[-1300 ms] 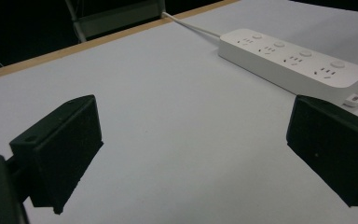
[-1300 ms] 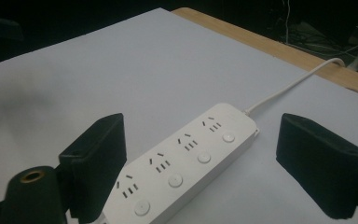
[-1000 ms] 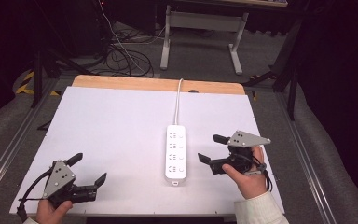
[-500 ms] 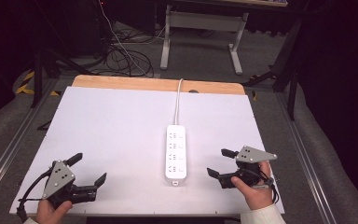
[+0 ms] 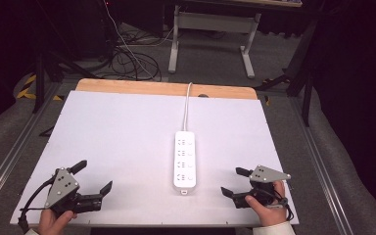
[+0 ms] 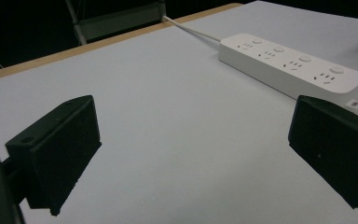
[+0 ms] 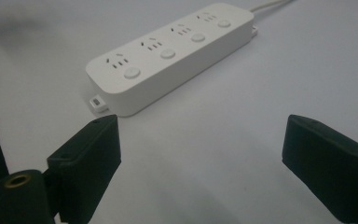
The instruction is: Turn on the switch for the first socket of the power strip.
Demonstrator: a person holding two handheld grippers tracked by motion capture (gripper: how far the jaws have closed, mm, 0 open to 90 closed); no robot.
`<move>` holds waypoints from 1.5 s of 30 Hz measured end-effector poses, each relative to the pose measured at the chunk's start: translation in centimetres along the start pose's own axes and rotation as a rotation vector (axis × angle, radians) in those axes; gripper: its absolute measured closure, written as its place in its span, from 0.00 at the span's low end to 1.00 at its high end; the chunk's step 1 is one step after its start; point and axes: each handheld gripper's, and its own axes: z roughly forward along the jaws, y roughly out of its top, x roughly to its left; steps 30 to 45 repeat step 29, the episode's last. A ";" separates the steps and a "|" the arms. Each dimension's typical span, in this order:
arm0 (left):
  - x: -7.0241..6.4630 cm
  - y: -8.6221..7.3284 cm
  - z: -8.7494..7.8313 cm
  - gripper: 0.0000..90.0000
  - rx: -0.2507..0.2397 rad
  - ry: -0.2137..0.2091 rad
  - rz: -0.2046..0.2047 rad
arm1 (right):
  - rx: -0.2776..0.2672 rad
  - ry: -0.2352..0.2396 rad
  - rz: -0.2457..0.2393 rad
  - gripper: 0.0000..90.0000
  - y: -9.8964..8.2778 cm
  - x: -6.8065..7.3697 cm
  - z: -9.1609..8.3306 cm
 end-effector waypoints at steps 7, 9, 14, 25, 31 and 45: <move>0.1 -0.1 0.0 0.03 -0.003 -0.001 0.028 | 0.056 -0.022 0.007 0.15 -1.5 -0.2 0.6; 0.1 -0.2 0.0 0.03 -0.001 0.002 0.029 | 0.066 -0.024 0.002 0.15 -1.6 -0.1 0.8; 0.3 -0.3 0.1 0.03 -0.006 0.005 0.031 | 0.057 -0.024 0.002 0.15 -1.6 0.0 1.0; 0.6 -0.3 0.1 0.02 -0.007 0.019 -0.010 | 0.027 -0.046 0.009 0.17 -1.5 -0.1 0.5; 0.5 -0.4 0.2 0.02 -0.001 0.018 0.015 | 0.025 -0.049 0.003 0.17 -1.5 -0.1 0.5; 0.5 -0.4 0.2 0.02 -0.001 0.018 0.015 | 0.025 -0.049 0.003 0.17 -1.5 -0.1 0.5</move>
